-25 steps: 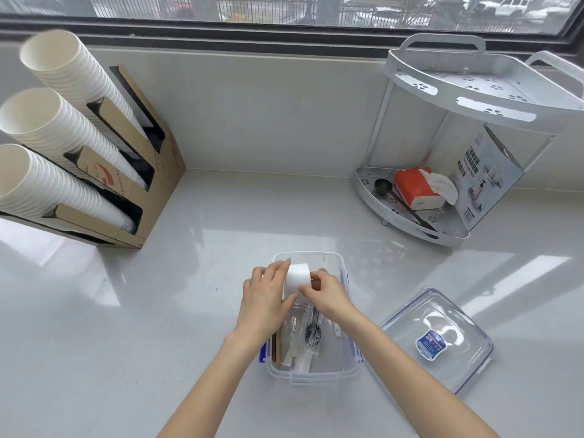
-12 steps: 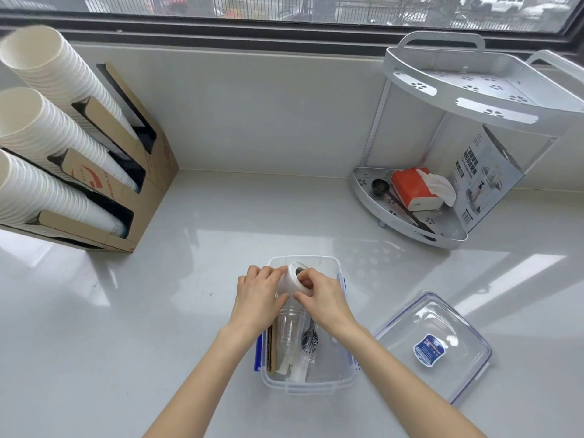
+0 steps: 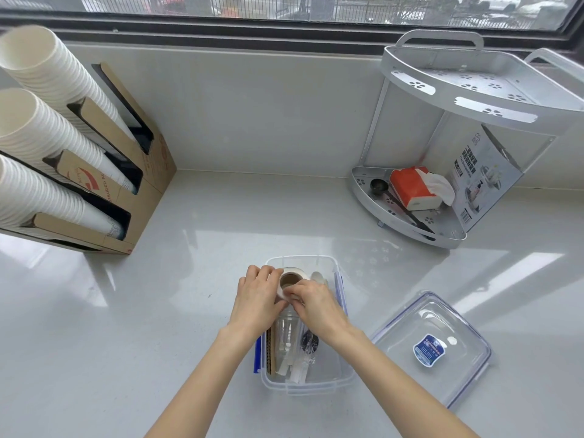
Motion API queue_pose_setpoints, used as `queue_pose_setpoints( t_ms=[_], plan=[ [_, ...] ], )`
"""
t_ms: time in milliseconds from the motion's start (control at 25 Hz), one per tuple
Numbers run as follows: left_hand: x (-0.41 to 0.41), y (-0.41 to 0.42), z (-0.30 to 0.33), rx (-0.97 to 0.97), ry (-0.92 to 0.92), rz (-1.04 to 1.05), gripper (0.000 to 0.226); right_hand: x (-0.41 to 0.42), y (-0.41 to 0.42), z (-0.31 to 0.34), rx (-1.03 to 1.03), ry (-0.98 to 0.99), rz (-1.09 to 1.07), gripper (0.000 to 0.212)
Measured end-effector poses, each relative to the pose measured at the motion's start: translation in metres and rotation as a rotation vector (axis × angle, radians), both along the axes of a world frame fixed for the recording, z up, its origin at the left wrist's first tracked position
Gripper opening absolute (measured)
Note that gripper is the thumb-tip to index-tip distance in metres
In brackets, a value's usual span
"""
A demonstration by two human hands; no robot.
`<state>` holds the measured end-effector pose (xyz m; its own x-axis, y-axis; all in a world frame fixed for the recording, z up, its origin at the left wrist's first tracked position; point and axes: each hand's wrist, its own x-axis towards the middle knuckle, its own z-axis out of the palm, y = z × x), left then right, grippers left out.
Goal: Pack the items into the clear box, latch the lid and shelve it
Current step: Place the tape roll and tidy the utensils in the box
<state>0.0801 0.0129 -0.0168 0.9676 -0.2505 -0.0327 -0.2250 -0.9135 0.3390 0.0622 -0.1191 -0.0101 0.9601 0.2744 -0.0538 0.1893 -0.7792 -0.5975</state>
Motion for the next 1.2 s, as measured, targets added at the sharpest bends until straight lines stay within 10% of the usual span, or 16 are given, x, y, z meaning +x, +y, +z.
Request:
queue_pose_setpoints(
  t_ms=[440,960,1200],
  plan=[
    [0.0,0.005,0.001,-0.013,0.023,-0.031,0.027,-0.002,-0.017,0.012,0.18,0.071,-0.135,0.031],
    [-0.03,-0.001,0.001,0.001,0.015,-0.088,0.029,-0.043,-0.01,0.013,-0.378,0.308,0.036,0.028],
    [-0.033,0.005,0.002,-0.021,-0.004,-0.102,0.027,-0.042,-0.005,0.015,-0.61,0.381,0.203,0.061]
  ],
)
